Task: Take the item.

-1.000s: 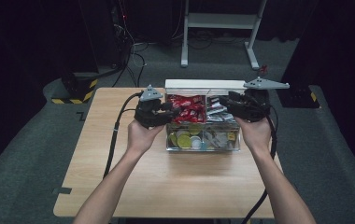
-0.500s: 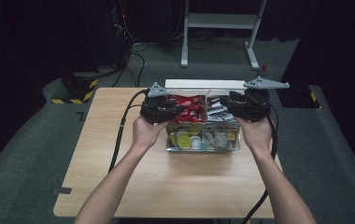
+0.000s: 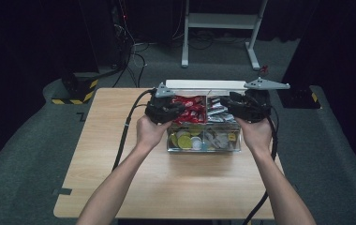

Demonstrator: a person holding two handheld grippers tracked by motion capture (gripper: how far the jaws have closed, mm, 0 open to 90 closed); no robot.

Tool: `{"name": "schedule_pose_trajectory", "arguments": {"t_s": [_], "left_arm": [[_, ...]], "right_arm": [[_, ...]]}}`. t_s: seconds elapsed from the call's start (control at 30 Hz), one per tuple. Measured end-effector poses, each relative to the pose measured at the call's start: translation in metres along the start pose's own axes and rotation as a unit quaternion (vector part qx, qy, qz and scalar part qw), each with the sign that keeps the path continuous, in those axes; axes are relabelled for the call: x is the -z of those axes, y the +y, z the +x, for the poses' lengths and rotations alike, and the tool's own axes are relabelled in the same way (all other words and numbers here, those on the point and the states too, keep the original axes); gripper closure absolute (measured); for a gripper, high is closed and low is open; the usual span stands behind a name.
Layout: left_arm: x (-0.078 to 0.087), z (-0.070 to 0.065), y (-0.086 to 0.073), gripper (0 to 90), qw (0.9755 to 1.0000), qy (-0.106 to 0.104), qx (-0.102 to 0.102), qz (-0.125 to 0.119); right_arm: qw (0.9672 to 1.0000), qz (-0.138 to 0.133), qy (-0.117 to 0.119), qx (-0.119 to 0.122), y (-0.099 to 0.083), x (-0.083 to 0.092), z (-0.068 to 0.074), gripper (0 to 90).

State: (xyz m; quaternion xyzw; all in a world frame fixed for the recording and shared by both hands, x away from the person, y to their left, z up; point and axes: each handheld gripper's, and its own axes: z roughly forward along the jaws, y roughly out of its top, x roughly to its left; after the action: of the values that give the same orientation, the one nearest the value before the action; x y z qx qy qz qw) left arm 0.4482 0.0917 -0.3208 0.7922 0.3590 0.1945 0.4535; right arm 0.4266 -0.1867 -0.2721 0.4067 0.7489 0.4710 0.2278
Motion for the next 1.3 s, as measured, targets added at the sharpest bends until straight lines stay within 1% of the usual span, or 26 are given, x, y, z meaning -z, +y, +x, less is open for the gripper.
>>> {"name": "schedule_pose_trajectory", "arguments": {"t_s": [0.1,0.37,0.53,0.67,0.9,0.93,1.2,1.3], "left_arm": [[0.003,-0.002,0.001,82.8,1.0,-0.004,-0.005,-0.005],[0.013,-0.003,0.002,84.0,0.9998,-0.016,-0.012,-0.007],[0.021,-0.001,0.0,84.2,0.9995,-0.025,-0.007,-0.017],[0.025,0.0,-0.001,84.4,0.9995,-0.025,-0.009,-0.018],[0.034,0.0,-0.004,84.7,0.9989,-0.037,-0.009,-0.026],[0.038,0.0,-0.005,84.8,0.9988,-0.038,-0.01,-0.028],[0.046,0.002,-0.007,85.0,0.9987,-0.038,-0.011,-0.031],[0.051,0.003,-0.008,85.0,0.9985,-0.042,-0.008,-0.036]], "right_arm": [[1.0,-0.001,0.0,-0.001,0.0,0.0,0.0,56.1],[1.0,0.0,0.001,-0.004,0.0,0.0,0.0,56.1],[1.0,-0.002,0.003,-0.007,0.001,0.0,-0.001,56.0],[1.0,-0.003,0.004,-0.008,0.001,-0.001,-0.001,56.0],[0.9999,-0.004,0.004,-0.009,0.001,-0.001,-0.001,56.0],[0.9999,-0.004,0.004,-0.009,0.001,-0.001,-0.001,56.0],[1.0,-0.004,0.004,-0.008,0.001,-0.001,-0.001,55.9],[0.9999,-0.004,0.005,-0.009,0.001,-0.001,-0.001,55.9]]}}
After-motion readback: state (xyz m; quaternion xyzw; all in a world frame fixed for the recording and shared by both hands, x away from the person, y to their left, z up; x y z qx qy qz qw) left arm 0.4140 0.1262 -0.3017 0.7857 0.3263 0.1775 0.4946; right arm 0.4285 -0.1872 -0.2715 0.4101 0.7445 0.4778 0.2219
